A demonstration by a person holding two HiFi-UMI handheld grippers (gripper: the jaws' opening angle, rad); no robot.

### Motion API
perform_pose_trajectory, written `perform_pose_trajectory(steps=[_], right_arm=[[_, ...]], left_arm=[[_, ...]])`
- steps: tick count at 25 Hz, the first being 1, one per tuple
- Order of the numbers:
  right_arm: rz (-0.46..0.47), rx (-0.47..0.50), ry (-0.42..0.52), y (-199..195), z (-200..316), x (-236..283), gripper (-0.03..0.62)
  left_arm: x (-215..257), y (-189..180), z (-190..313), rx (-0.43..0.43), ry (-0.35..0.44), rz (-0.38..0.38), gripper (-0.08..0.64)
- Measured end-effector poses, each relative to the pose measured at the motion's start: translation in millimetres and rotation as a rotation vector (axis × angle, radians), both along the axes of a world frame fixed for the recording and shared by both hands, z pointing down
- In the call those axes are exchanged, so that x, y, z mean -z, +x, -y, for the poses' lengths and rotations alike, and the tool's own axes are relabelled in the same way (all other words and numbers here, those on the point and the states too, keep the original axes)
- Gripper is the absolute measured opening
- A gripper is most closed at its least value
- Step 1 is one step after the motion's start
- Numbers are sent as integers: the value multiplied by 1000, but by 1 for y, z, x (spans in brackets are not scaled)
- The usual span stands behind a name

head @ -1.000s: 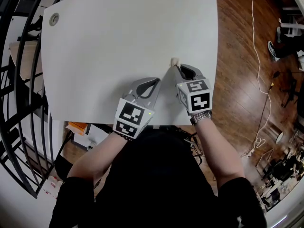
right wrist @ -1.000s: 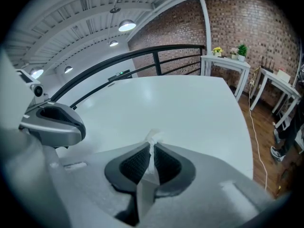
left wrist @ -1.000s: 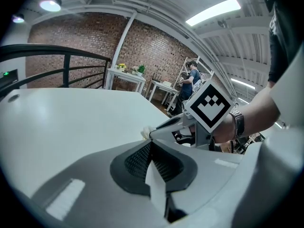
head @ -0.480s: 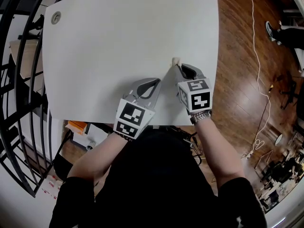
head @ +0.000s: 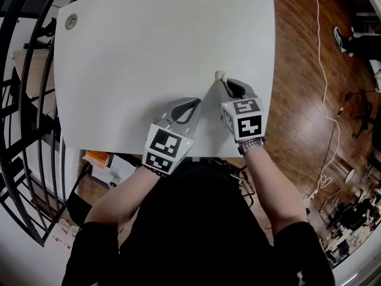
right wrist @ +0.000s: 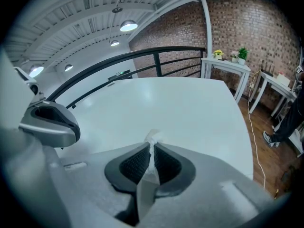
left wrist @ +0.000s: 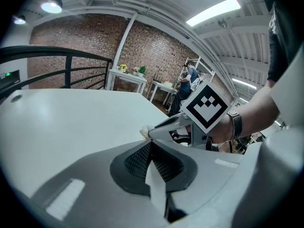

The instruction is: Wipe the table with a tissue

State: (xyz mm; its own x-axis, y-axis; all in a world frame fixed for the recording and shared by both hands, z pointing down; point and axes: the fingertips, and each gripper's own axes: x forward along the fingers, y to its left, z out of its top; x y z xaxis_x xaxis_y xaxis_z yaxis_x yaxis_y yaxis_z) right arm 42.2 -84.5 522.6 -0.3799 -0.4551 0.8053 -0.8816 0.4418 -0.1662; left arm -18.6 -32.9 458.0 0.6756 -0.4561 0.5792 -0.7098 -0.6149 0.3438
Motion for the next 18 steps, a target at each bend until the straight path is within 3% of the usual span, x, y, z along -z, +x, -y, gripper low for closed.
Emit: perform_pose_trajectory(steps=[18], right_arm=[[26,97,1,-36,-4,2,11]], left_arm=[[1,-12,0,39,5,19,12]])
